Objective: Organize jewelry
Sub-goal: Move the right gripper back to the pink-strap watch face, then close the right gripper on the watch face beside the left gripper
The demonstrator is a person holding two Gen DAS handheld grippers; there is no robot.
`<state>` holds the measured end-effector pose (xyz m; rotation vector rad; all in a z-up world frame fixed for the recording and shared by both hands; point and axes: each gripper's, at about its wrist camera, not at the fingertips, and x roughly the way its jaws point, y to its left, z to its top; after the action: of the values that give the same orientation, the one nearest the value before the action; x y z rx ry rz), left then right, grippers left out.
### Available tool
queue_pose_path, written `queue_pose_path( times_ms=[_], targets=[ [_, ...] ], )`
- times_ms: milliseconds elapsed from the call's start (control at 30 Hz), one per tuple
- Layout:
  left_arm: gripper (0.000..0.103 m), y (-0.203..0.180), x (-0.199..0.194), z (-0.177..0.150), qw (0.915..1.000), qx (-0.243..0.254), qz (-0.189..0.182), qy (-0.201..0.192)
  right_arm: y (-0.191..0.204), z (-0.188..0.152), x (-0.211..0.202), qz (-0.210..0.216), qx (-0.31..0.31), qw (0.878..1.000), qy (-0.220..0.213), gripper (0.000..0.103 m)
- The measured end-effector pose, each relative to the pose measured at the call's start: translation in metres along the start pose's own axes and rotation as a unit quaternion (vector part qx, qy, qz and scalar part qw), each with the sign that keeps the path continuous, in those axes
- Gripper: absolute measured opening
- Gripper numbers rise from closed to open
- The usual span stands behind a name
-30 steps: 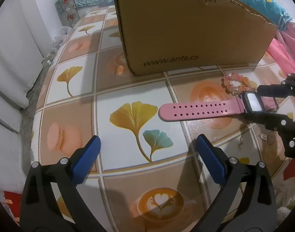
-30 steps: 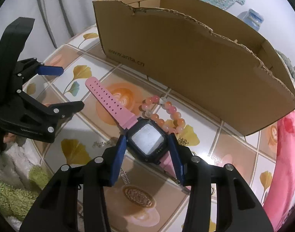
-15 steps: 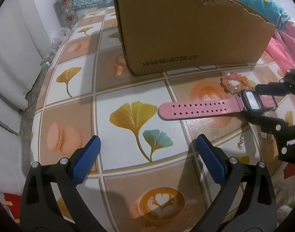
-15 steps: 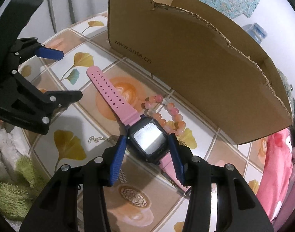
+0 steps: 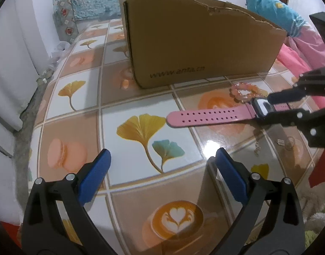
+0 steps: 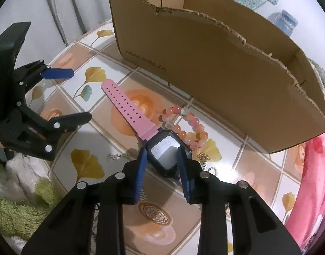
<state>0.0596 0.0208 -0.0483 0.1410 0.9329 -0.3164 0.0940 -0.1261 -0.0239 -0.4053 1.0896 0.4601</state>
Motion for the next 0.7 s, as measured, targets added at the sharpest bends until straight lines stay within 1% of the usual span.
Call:
queue_pose_path(
  times_ms=[33, 100, 133, 167, 300, 467, 600, 700],
  targets=[
    [0.095, -0.002, -0.001, -0.001, 1.0000, 0.005, -0.001, -0.003, 0.000, 0.000, -0.001, -0.002, -0.002, 1.000, 0.000, 0.031],
    [0.095, -0.005, -0.002, -0.002, 0.9999, 0.013, -0.005, -0.004, -0.004, 0.000, 0.000, -0.008, -0.006, 1.000, 0.002, 0.038],
    [0.095, -0.007, -0.002, -0.003, 0.9999, 0.015, -0.002, -0.002, -0.006, 0.000, 0.001, -0.009, -0.007, 1.000, 0.003, 0.044],
    [0.095, -0.008, -0.001, -0.003, 0.9998, 0.019, 0.002, -0.002, -0.007, 0.001, 0.002, -0.005, -0.008, 1.000, 0.004, 0.045],
    [0.095, -0.011, -0.001, -0.002, 0.9998, 0.020, -0.003, -0.004, -0.010, 0.003, 0.007, 0.020, -0.009, 1.000, 0.015, 0.046],
    [0.095, -0.009, -0.002, -0.001, 0.9998, 0.015, -0.007, -0.009, -0.001, 0.004, 0.013, 0.017, -0.033, 0.999, 0.024, 0.047],
    [0.095, -0.009, -0.004, -0.001, 0.9997, 0.013, -0.015, -0.017, 0.005, 0.003, 0.012, 0.037, -0.032, 0.998, 0.028, 0.047],
    [0.095, -0.010, -0.004, -0.001, 0.9995, 0.016, -0.017, -0.020, 0.005, 0.003, 0.012, 0.038, -0.027, 0.999, 0.026, 0.047]
  ],
)
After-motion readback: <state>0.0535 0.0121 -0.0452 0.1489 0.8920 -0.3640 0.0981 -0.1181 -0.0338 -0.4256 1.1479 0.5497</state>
